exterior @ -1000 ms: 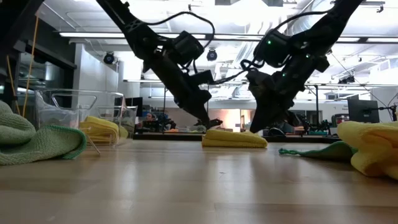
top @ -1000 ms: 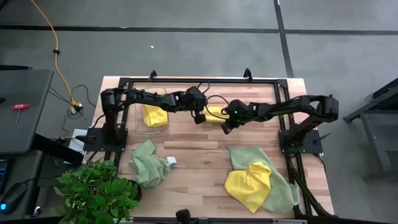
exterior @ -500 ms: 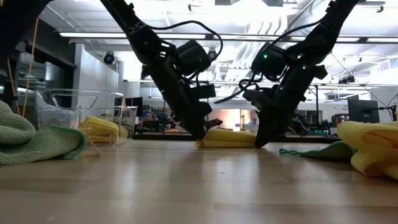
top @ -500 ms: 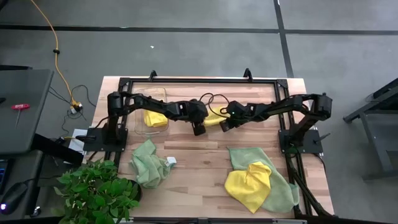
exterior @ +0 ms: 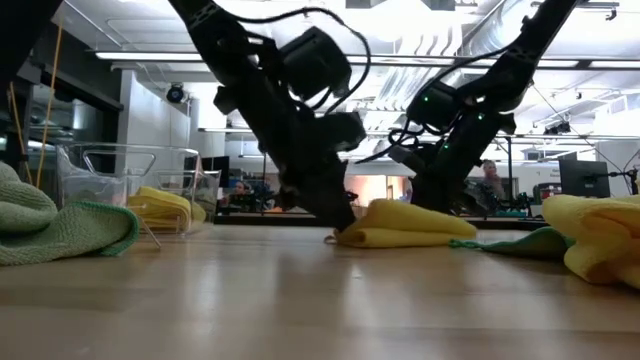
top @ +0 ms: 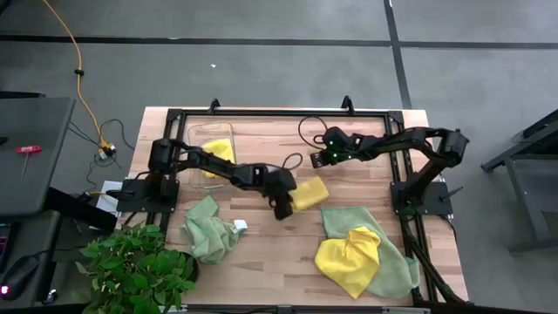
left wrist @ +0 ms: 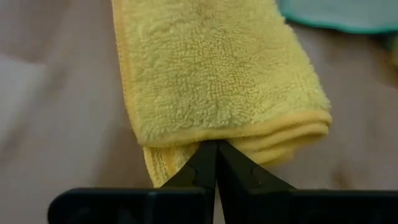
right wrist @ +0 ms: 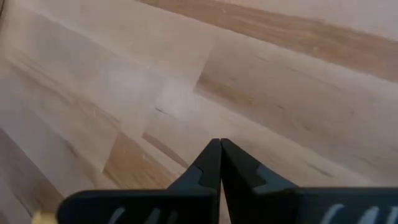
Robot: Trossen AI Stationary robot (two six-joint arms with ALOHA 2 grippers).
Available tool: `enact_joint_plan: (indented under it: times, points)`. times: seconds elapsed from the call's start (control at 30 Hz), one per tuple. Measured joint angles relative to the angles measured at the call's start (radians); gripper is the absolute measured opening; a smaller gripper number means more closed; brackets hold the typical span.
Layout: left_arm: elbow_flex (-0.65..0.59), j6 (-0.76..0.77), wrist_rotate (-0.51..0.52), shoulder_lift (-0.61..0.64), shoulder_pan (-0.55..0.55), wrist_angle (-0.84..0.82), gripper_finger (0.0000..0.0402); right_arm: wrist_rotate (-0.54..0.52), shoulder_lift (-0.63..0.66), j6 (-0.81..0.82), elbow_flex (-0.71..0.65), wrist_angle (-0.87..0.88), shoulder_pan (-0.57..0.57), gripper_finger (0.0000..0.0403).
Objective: Fold microfiber towels
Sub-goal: Fold the top yellow towel
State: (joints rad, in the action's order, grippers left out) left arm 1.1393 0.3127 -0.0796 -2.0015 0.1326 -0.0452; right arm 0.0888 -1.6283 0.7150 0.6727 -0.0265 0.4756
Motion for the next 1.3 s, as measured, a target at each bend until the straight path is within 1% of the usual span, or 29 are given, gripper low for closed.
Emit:
enact_joint_plan:
  times: [0.1, 0.17, 0.23, 0.3, 0.4, 0.5, 0.6, 0.67, 0.77, 0.93, 1.1, 1.2, 1.3]
  points:
    - [0.016, -0.001, -0.007, 0.001, -0.008, -0.013, 0.0000, 0.034, 0.002, -0.022, 0.000, 0.002, 0.026, 0.0000]
    - [0.034, -0.012, -0.007, 0.002, 0.002, -0.052, 0.0000, 0.046, 0.020, -0.034, 0.000, 0.022, 0.042, 0.0000]
    - [0.054, -0.026, -0.006, 0.002, 0.013, -0.101, 0.0000, 0.051, 0.052, -0.055, 0.000, 0.046, 0.055, 0.0000]
    - [0.076, -0.044, -0.008, 0.003, 0.028, -0.153, 0.0000, 0.079, 0.097, -0.093, 0.000, 0.072, 0.065, 0.0000]
    - [0.102, -0.097, -0.042, 0.019, 0.059, -0.224, 0.0000, 0.194, 0.166, -0.156, 0.000, 0.117, 0.069, 0.0000]
    - [0.113, -0.149, -0.054, 0.049, 0.094, -0.220, 0.0000, 0.322, 0.214, -0.175, 0.000, 0.173, 0.041, 0.0000]
    - [0.113, -0.172, -0.051, 0.073, 0.138, -0.220, 0.0000, 0.430, 0.231, -0.181, 0.000, 0.224, -0.022, 0.0000]
    - [0.113, -0.174, -0.051, 0.081, 0.165, -0.220, 0.0000, 0.457, 0.230, -0.177, 0.000, 0.251, -0.085, 0.0000]
    - [0.112, -0.177, -0.051, 0.085, 0.200, -0.217, 0.0000, 0.429, 0.216, -0.172, 0.000, 0.265, -0.189, 0.0000]
    - [0.103, -0.176, -0.087, 0.066, 0.220, -0.224, 0.0000, 0.307, 0.179, -0.072, 0.000, 0.272, -0.322, 0.0000]
    - [0.084, -0.168, -0.114, 0.058, 0.189, -0.199, 0.0000, 0.264, 0.134, 0.019, 0.000, 0.277, -0.394, 0.0000]
    - [0.084, -0.175, -0.097, 0.055, 0.165, -0.176, 0.0000, 0.223, 0.112, 0.055, 0.000, 0.277, -0.418, 0.0000]
    - [0.084, -0.168, -0.081, 0.050, 0.149, -0.161, 0.0000, 0.161, 0.107, 0.073, -0.001, 0.288, -0.419, 0.0000]
